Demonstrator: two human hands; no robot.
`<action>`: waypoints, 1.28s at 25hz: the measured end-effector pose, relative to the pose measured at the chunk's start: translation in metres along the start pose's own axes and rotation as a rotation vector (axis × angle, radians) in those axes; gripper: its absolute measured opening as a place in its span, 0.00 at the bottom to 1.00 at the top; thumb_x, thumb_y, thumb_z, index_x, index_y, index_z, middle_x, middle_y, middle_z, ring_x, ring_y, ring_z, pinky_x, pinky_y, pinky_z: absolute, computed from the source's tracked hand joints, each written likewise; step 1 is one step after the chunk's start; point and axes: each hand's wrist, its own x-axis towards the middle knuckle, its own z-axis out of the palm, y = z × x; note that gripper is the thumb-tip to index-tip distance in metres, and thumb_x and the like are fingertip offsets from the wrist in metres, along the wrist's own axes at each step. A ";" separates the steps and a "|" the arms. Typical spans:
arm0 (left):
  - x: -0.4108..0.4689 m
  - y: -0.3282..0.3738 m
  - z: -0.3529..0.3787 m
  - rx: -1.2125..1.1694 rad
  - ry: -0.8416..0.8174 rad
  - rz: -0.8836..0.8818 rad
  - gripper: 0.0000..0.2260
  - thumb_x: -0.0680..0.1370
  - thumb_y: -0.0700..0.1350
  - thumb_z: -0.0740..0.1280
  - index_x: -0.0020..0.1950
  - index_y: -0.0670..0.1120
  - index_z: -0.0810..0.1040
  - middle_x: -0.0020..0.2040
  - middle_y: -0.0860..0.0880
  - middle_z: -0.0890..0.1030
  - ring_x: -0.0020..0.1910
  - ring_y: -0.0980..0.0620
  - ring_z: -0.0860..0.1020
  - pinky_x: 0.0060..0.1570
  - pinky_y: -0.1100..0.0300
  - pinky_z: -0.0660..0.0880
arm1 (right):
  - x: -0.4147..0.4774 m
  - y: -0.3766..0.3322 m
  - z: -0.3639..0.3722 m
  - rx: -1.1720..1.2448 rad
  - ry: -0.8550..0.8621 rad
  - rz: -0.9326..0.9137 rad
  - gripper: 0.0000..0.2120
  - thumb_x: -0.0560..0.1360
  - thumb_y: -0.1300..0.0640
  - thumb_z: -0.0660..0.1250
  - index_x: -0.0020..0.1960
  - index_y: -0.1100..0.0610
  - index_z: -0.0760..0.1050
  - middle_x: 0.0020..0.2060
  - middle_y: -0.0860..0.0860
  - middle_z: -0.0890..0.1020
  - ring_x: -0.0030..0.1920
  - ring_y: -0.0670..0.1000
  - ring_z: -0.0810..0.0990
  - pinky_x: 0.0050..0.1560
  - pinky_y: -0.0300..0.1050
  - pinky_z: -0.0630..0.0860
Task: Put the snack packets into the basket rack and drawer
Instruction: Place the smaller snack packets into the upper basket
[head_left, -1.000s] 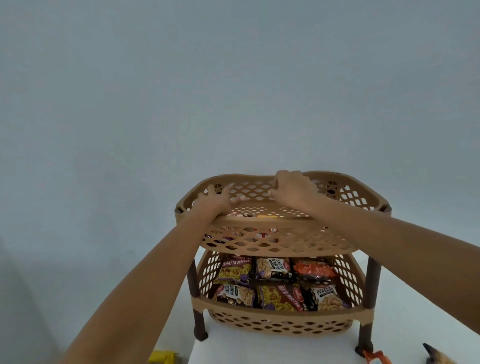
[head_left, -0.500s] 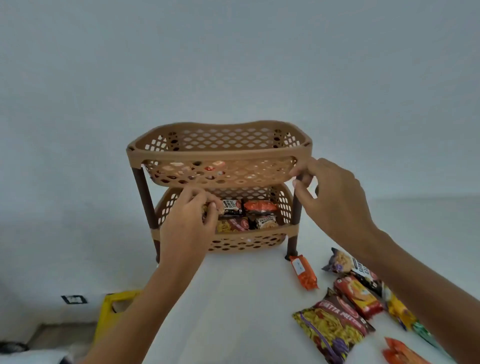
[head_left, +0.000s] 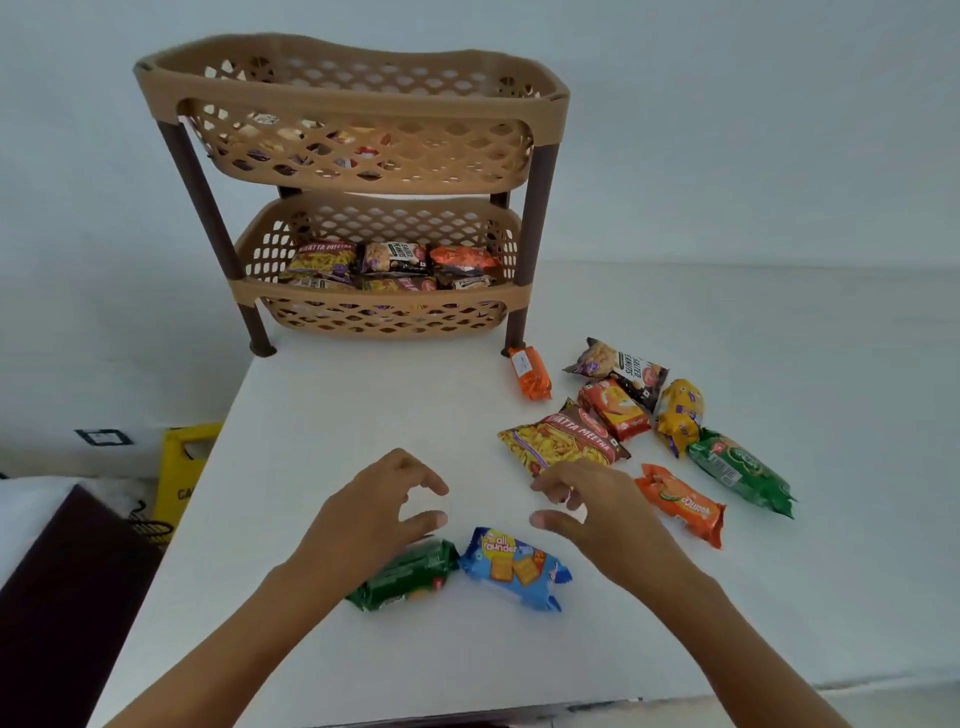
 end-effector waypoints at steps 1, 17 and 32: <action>-0.004 -0.003 0.004 0.004 -0.042 -0.039 0.12 0.71 0.58 0.69 0.54 0.63 0.74 0.53 0.65 0.71 0.49 0.61 0.73 0.42 0.67 0.69 | -0.005 -0.003 0.011 0.012 -0.058 0.010 0.15 0.72 0.46 0.69 0.57 0.47 0.75 0.51 0.46 0.77 0.49 0.44 0.73 0.47 0.39 0.73; 0.000 0.012 -0.003 -0.213 0.173 -0.211 0.22 0.63 0.53 0.77 0.56 0.53 0.79 0.44 0.59 0.77 0.39 0.63 0.77 0.34 0.74 0.70 | 0.005 -0.033 0.005 -0.164 0.082 -0.072 0.23 0.72 0.41 0.66 0.63 0.47 0.69 0.57 0.45 0.75 0.53 0.47 0.75 0.45 0.41 0.72; 0.125 0.129 -0.237 -0.390 0.894 0.298 0.18 0.69 0.58 0.72 0.54 0.51 0.82 0.41 0.59 0.81 0.40 0.66 0.80 0.44 0.69 0.78 | 0.162 -0.133 -0.213 0.202 0.831 -0.436 0.20 0.67 0.45 0.74 0.54 0.53 0.77 0.48 0.49 0.81 0.45 0.47 0.80 0.46 0.48 0.80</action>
